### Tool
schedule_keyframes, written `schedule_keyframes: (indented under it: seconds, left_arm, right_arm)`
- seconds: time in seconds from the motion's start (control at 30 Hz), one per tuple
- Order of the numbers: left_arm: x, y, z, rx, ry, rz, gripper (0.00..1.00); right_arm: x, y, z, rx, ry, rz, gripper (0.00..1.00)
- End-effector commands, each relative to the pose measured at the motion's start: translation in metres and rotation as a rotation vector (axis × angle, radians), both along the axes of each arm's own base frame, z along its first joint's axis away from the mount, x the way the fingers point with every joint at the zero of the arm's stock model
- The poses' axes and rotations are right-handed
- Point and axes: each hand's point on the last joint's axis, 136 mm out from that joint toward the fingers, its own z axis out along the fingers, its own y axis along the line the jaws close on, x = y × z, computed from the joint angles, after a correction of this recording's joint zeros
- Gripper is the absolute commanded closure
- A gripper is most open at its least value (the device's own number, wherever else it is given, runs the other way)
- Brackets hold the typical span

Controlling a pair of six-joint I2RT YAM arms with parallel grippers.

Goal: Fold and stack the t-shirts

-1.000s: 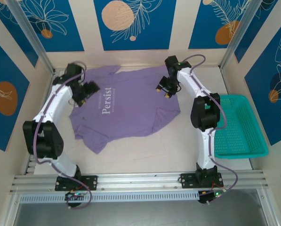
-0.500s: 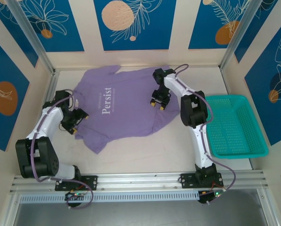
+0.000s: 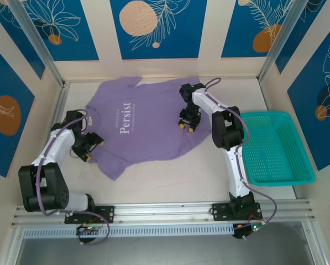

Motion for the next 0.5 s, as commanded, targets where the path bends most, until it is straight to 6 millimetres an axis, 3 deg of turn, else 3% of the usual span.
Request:
schedule_keyframes:
  seconds: [0.0, 0.23, 0.47]
  left_arm:
    - [-0.009, 0.003, -0.001, 0.019, 0.014, -0.012, 0.33]
    - [-0.013, 0.004, -0.004, 0.029, 0.028, -0.023, 0.39]
    - [-0.018, 0.005, -0.004, 0.058, 0.042, -0.039, 0.40]
  right_arm:
    - [-0.008, -0.006, 0.013, -0.030, 0.008, -0.016, 0.68]
    - [-0.012, -0.007, 0.020, -0.029, 0.001, -0.017, 0.79]
    - [-0.021, -0.007, 0.046, -0.007, -0.040, -0.001, 0.91]
